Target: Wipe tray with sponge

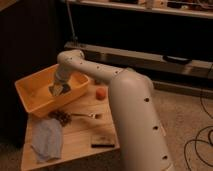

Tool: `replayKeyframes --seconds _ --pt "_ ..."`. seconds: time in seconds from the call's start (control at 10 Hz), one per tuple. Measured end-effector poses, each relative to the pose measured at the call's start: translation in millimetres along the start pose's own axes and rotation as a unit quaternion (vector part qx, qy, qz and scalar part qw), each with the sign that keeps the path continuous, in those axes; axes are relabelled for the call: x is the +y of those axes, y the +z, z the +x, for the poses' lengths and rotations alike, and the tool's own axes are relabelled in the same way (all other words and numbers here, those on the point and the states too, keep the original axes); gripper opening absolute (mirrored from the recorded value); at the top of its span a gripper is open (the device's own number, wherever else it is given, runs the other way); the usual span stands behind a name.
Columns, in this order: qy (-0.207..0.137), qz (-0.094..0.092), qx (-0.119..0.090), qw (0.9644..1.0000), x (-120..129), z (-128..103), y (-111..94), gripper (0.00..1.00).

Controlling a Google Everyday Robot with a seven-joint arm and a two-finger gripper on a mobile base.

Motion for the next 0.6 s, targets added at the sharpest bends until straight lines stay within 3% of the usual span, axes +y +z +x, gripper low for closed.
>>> replayKeyframes --seconds 0.3,0.6 --pt "0.031 0.007 0.002 0.9995 -24.5 21.0 -1.8 0.00" --pt "0.041 0.012 0.010 0.9991 -46.4 19.6 0.2 0.00"
